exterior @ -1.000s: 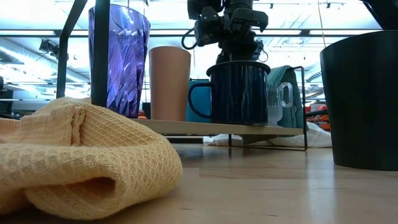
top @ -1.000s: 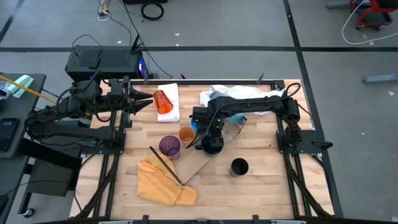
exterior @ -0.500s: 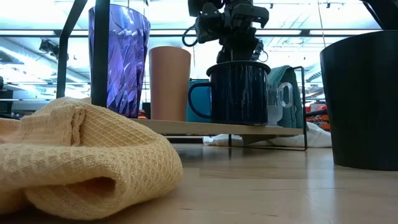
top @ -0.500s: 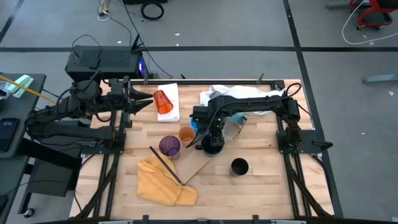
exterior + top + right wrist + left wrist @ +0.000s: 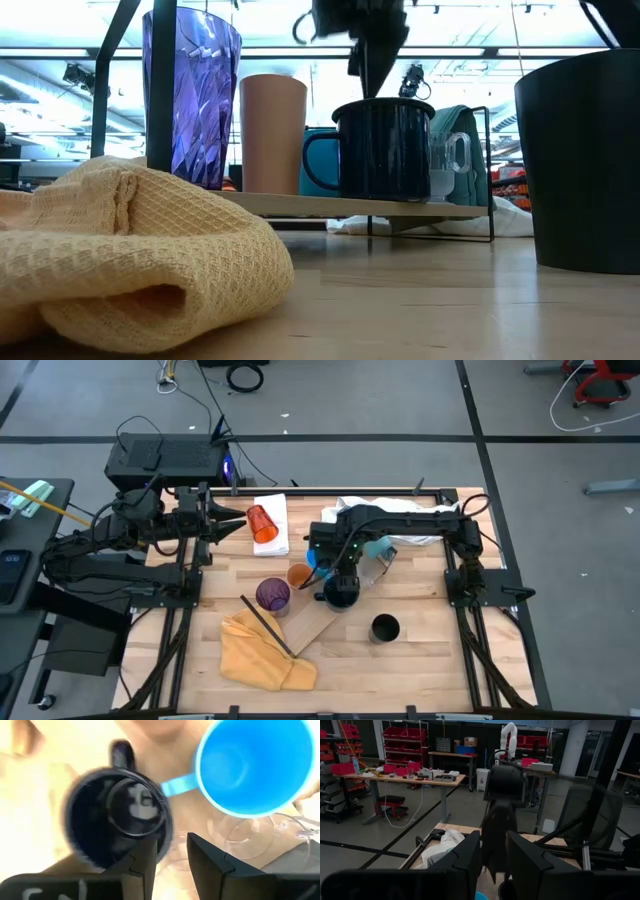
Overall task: Stack small to large cups/mugs on shelf
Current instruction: Put the orange glass on the shelf
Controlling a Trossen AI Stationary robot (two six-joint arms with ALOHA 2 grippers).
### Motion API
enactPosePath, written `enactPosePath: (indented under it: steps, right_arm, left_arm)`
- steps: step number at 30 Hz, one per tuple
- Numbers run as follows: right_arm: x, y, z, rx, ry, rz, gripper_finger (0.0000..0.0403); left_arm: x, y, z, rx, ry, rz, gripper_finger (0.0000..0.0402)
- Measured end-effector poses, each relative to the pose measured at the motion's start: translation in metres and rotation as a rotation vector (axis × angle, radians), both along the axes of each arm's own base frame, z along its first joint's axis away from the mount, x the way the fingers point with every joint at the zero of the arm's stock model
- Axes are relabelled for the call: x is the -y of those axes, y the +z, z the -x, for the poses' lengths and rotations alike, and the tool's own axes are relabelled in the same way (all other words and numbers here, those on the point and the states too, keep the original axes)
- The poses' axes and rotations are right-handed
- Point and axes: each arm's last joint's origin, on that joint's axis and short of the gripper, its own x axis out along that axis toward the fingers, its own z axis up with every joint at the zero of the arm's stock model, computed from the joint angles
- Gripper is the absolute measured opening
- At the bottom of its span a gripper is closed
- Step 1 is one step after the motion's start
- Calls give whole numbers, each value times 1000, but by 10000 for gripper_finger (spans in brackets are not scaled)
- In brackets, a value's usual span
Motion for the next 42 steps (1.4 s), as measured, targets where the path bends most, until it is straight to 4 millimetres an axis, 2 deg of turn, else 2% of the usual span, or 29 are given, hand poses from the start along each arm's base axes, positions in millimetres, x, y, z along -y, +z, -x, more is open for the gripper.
enactPosePath:
  steps: [4,8,11,16,23,29,33,36,42]
  right_arm:
    - [-15,26,4,29,2,-61,115]
    - [-40,53,11,77,73,-85,115]
    - [-60,65,17,94,129,-89,115]
    - [-93,71,27,109,187,-89,114]
    - [-123,71,32,151,203,59,113]
    - [-136,75,30,242,115,61,106]
    - [-138,78,24,303,78,33,103]
    - [-136,79,22,320,77,31,103]
    - [-131,84,23,339,120,47,107]
  left_arm:
    - [0,0,0,0,0,-1,101]
    - [0,0,0,0,0,-2,103]
    - [0,0,0,0,0,-2,102]
    - [0,0,0,0,0,-1,101]
    - [0,0,0,-2,0,1,100]
    - [0,-2,-1,-22,2,3,100]
    - [-9,-19,-6,-182,141,52,99]
    - [-22,-34,-19,-311,261,114,99]
    - [-47,-57,-57,-435,316,182,113]
